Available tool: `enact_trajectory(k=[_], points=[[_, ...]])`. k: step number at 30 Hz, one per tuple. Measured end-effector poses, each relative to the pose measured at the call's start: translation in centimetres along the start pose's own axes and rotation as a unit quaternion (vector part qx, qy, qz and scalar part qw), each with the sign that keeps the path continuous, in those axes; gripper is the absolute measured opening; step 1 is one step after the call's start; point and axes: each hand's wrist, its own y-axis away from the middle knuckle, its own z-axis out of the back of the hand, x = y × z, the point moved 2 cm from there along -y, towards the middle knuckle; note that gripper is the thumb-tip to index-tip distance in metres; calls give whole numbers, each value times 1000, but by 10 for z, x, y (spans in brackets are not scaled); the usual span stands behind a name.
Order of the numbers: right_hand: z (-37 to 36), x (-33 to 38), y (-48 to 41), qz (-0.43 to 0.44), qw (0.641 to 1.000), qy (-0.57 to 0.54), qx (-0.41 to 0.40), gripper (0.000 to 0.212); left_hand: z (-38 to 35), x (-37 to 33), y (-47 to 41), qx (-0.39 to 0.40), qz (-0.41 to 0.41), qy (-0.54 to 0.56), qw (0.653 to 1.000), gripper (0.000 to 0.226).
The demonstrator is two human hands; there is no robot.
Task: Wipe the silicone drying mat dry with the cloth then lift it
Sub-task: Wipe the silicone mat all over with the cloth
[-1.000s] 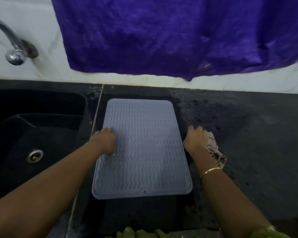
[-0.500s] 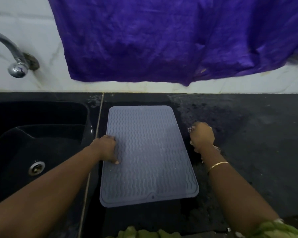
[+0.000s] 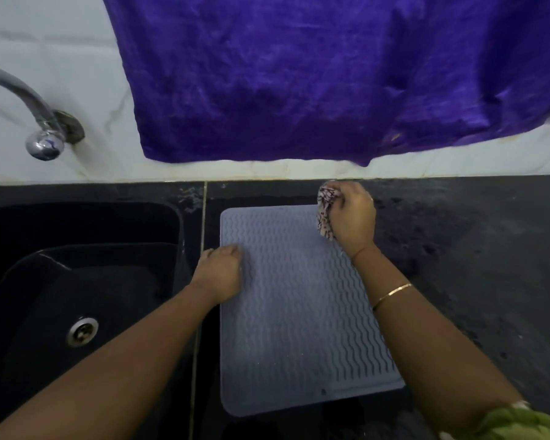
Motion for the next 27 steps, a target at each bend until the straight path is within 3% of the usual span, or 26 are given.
enact_trajectory(k=[4,6,9,12,16,21,24,27], points=[[-48,12,-16,83,995,-6,54,39,-18,3,-12,-6,47,30,998,59],[-88,8,-14,79,981,49,169,45,-28,3,-17,2,56,40,998,63],[-138,-11,5,4,922,192,337,61,-39,3,-22,-21,63,73,995,67],[-156,-22,10,32,912,284,296,55,-49,4,-21,-79,67,92,990,62],[-180,5,-10,0,922,272,277,46,-51,3,-23,-99,54,73,991,62],[-214,51,-2,163,896,247,331,51,-48,1,-23,-105,54,56,991,63],[-198,31,-13,215,868,309,325,48,-47,1,-22,-106,60,52,991,62],[-168,-15,-33,165,858,389,293,44,-47,2,-22,-103,61,59,991,61]])
